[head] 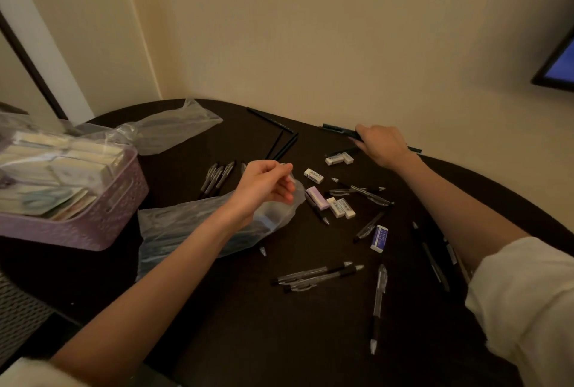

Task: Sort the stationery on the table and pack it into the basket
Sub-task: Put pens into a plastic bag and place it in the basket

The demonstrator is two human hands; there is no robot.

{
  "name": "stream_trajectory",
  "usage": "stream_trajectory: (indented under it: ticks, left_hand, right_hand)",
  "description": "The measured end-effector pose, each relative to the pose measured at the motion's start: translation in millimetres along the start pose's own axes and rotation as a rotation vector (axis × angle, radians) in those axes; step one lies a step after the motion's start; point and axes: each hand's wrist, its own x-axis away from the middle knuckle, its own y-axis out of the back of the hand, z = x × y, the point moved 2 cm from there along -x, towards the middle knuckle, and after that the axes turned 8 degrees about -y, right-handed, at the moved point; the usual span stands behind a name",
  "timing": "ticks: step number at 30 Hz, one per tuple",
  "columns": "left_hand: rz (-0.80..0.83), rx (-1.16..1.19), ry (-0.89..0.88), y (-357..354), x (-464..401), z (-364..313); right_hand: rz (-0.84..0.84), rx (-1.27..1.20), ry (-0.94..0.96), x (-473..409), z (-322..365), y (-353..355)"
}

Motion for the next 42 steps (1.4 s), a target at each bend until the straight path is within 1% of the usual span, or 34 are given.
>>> stream_trajectory:
  ticks: [3,7,10,12,14,16,18,19,20,21,24,25,27,29,31,33,36,40,42]
  left_hand:
    - [0.005,0.0,-0.001,1,-2,2]
    - [0.008,-0.006,0.001,2,-6,5]
    - [0.009,0.0,0.002,2,-9,6]
    - [0.002,0.0,0.004,2,-9,7]
    - [-0.001,-0.001,0.003,3,-8,7]
    - [-0.003,-0.002,0.007,3,-7,5]
    - [-0.01,0.002,0.007,3,-5,4]
    - [-0.015,0.003,0.001,3,-3,1]
    - [-0.02,0.003,-0.005,4,-1,-1]
    - [-0.022,0.003,-0.011,4,3,-3]
    - [-0.026,0.009,-0.024,6,14,-8]
    - [-0.027,0.006,-0.026,6,18,-9]
    - [-0.026,-0.006,-0.031,7,28,-13]
    - [-0.027,-0.01,-0.033,7,39,-17]
    - [-0.04,-0.013,-0.041,9,49,-21]
    - [-0.055,-0.025,-0.048,11,57,-24]
    - [-0.055,-0.035,-0.061,14,66,-27]
    - [-0.058,-0.058,-0.07,17,73,-29]
    - [-0.059,-0.069,-0.068,19,73,-29]
  right_hand:
    - [0.088,-0.026,0.043,-8,1,-5]
    - [0.206,-0.155,-0.049,-18,-1,-23]
    - [0.308,-0.165,-0.087,-21,0,-38]
    - [0.338,-0.152,-0.108,-21,0,-44]
    - [0.324,-0.132,-0.142,-21,1,-45]
    - [0.265,-0.102,-0.152,-19,2,-40]
    - [0.141,-0.112,-0.152,-17,5,-24]
    - [0.059,-0.161,-0.159,-16,6,-12]
    - [-0.02,-0.261,-0.175,-14,9,2]
    - [-0.084,-0.42,-0.206,-10,12,19]
    - [-0.212,-1.085,-0.317,10,26,63]
    - [-0.219,-1.274,-0.369,18,32,72]
    - [-0.163,-1.576,-0.486,41,47,82]
    - [-0.077,-1.841,-0.567,66,60,84]
    - [-0.035,-2.042,-0.622,89,69,81]
    - [-0.057,-2.074,-0.624,109,78,75]
    - [-0.142,-1.988,-0.572,132,92,68]
    - [-0.194,-1.881,-0.612,145,104,69]
    - [-0.215,-1.819,-0.588,144,110,66]
